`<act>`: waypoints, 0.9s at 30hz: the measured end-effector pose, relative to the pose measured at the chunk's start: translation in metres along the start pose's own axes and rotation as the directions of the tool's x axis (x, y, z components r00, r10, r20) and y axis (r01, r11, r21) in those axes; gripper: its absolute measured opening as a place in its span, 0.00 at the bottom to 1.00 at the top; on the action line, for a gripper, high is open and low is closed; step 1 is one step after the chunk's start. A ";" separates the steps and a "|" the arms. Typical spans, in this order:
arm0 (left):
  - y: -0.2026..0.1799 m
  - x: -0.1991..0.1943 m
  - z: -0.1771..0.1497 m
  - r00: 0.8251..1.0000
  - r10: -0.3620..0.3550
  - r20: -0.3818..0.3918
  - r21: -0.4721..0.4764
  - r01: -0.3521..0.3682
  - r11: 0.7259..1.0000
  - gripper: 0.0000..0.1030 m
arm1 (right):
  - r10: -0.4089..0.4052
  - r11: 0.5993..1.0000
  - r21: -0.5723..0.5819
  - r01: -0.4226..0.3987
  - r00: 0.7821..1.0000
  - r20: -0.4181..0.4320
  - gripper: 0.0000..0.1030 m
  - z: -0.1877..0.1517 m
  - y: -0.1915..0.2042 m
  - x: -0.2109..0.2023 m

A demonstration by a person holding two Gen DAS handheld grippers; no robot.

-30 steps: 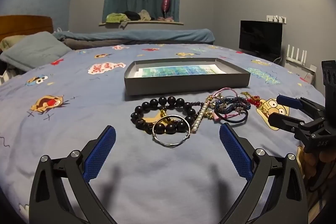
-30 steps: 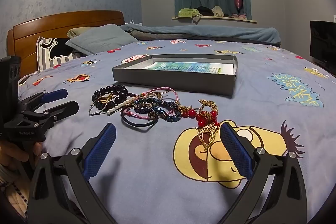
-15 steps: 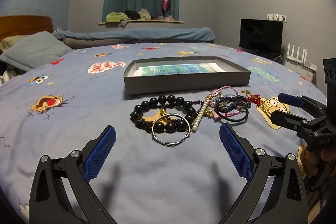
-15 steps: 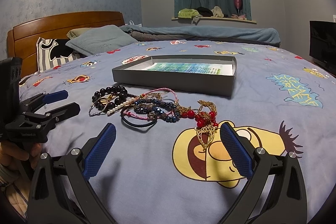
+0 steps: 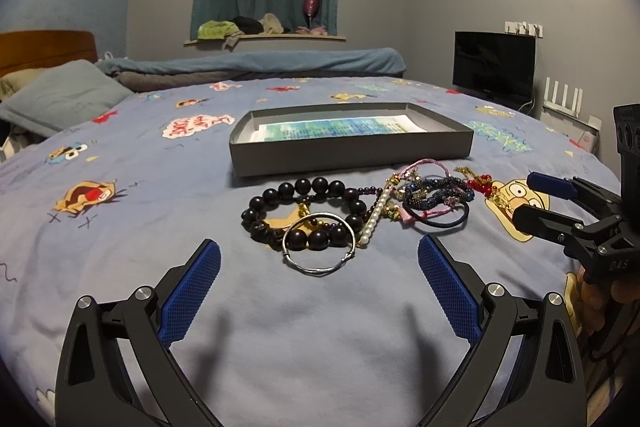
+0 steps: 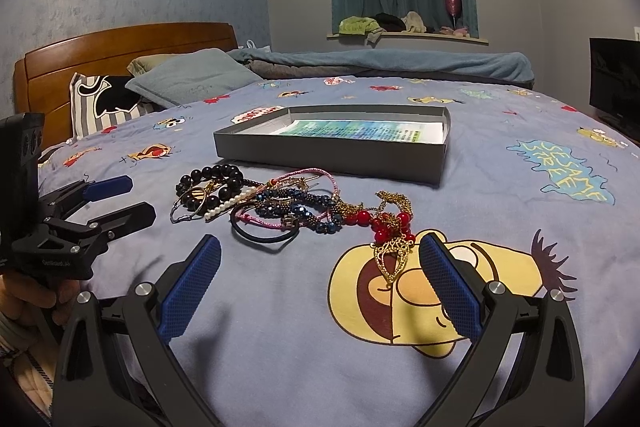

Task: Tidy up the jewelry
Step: 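Grasp the silver ring bangle with the left gripper while the right grasps the red-bead gold tassel pendant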

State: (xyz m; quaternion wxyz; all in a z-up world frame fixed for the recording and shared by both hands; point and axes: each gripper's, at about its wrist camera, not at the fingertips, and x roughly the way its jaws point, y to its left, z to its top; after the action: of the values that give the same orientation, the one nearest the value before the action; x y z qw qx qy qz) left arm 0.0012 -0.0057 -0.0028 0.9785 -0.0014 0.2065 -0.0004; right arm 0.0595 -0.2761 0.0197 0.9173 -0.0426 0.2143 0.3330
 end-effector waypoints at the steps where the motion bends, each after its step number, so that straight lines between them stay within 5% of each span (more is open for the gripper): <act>1: 0.000 0.000 0.000 1.000 0.001 0.001 -0.001 -0.001 1.000 0.95 | 0.000 1.000 0.000 0.000 1.000 0.000 0.95 0.000 0.000 0.000; 11: 0.004 0.022 0.005 0.992 0.014 -0.127 -0.003 -0.014 1.000 0.93 | 0.000 1.000 0.000 0.000 1.000 -0.007 0.95 -0.001 0.001 0.002; 22: 0.006 0.056 0.005 0.973 0.022 -0.228 0.009 -0.021 1.000 0.55 | -0.038 0.999 0.034 0.039 0.999 -0.017 0.93 0.010 -0.018 0.008; 27: 0.006 0.048 0.004 0.977 0.008 -0.211 0.001 -0.008 1.000 0.50 | -0.053 0.998 0.036 0.056 0.996 -0.074 0.57 0.012 -0.031 0.018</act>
State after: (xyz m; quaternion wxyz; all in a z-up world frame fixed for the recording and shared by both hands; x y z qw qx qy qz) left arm 0.0466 0.0006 -0.0185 0.9511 -0.0006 0.3090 0.0033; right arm 0.0951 -0.2867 0.0207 0.9183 -0.0430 0.2525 0.3018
